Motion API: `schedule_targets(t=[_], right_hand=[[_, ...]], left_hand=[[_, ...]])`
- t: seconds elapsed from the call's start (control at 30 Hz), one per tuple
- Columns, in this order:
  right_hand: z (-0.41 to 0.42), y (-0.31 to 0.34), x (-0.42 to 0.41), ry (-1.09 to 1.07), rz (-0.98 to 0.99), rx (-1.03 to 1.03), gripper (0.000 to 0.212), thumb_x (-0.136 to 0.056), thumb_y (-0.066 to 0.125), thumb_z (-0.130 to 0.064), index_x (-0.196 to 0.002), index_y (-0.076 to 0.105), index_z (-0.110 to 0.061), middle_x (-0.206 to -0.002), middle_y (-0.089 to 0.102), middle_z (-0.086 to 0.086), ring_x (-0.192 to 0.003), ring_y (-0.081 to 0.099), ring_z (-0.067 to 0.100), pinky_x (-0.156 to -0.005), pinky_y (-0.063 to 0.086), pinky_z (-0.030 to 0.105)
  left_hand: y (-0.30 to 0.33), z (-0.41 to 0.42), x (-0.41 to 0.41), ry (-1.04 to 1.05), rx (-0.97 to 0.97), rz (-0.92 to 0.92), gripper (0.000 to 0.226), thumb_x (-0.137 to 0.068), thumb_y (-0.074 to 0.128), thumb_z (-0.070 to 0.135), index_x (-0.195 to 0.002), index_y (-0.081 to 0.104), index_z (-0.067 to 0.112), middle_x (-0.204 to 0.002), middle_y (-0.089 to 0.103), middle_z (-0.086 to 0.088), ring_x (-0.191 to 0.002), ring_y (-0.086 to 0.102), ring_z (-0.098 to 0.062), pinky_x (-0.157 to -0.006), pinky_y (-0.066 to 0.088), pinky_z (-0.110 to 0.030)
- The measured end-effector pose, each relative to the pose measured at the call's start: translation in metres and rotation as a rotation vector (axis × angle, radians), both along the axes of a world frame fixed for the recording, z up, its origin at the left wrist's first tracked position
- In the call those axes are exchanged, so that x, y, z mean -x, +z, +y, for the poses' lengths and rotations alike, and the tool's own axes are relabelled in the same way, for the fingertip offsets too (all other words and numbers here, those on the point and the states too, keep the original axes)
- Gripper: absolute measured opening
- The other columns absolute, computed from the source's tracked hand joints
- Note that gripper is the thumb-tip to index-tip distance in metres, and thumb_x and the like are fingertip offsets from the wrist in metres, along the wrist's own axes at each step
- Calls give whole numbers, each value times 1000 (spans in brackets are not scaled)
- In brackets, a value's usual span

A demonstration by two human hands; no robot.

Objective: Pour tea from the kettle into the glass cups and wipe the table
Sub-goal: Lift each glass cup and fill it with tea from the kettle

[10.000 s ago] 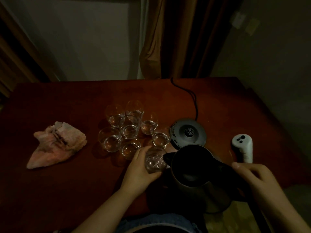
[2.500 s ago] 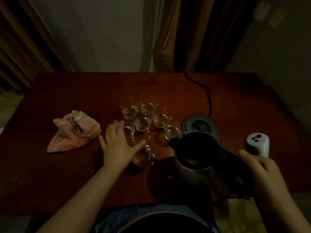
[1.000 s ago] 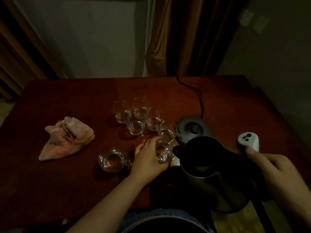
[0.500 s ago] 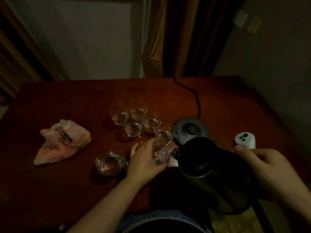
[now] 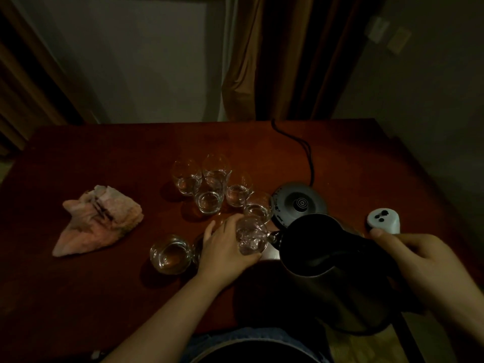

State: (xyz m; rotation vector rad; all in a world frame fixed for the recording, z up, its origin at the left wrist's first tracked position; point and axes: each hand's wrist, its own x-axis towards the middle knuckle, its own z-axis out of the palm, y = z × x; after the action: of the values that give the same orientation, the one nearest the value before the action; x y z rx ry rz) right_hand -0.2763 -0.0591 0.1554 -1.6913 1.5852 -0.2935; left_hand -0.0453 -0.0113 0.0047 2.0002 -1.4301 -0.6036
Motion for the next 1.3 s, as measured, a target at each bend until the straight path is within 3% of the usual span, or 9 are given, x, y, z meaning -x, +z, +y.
schedule_targets(t=[0.1,0.23,0.37,0.6,0.73,0.93,1.03,1.17,1.3], right_hand=[[-1,-1,0,-6,-19,3,40,-75,46,-54,-71,66,-20,-57,65,15,-49,59,22,-54,43,34],[-2,-4,5,2,38,8,121,-21,37,-100,-78,68,2,-84,61,40,-77,58,55,-60,48,47],[-3,-12,18,-69,-13,-55,145,-10,39,-100,-94,58,17,-93,55,46,-74,54,58,-59,41,41],[8,-28,23,-287,-289,-46,140,-7,56,-90,-90,52,22,-99,50,45,-92,53,53,-63,45,39],[13,-33,20,-302,-403,-42,97,-28,63,-82,-71,59,5,-79,55,29,-55,65,14,-44,50,20],[14,-43,10,-368,-598,-96,46,-77,56,-49,-57,65,-8,-83,59,34,-62,58,35,-60,47,42],[11,-46,4,-380,-577,-107,57,-70,57,-63,-58,64,-8,-70,61,24,-54,60,26,-47,50,35],[8,-52,3,-398,-594,-102,44,-85,50,-33,-62,57,5,-54,51,19,-35,53,13,-33,44,23],[7,-57,6,-415,-544,-43,32,-94,42,-12,-66,55,-5,-64,52,14,-57,55,26,-56,47,38]], left_hand=[[2,-1,-2,10,5,15,80,-65,75,48,-131,35,26,-129,51,12,-126,41,-4,-110,-4,-22],[10,0,-3,49,4,76,80,-66,77,42,-132,35,25,-131,49,10,-120,32,2,-111,-2,-22],[20,-1,-6,129,11,175,78,-65,80,38,-130,38,27,-129,49,9,-121,29,-4,-116,18,-37],[35,-5,-41,407,86,272,85,-56,84,41,-126,35,39,-132,50,3,-125,44,-26,-98,43,-51],[40,2,-76,545,140,210,86,-60,84,33,-131,36,26,-129,53,-2,-114,53,-22,-91,46,-39],[21,5,-120,617,-35,172,87,-61,85,27,-131,37,10,-133,52,-12,-118,51,-30,-92,42,-41],[9,2,-128,576,-138,189,87,-62,85,22,-133,35,11,-133,49,-14,-118,50,-32,-89,42,-40],[-1,-6,-131,457,-207,211,95,-61,84,15,-141,31,17,-140,43,-12,-125,45,-32,-98,40,-45],[-7,-12,-126,373,-227,183,91,-61,84,14,-138,36,18,-140,43,-10,-125,45,-29,-99,41,-44]])
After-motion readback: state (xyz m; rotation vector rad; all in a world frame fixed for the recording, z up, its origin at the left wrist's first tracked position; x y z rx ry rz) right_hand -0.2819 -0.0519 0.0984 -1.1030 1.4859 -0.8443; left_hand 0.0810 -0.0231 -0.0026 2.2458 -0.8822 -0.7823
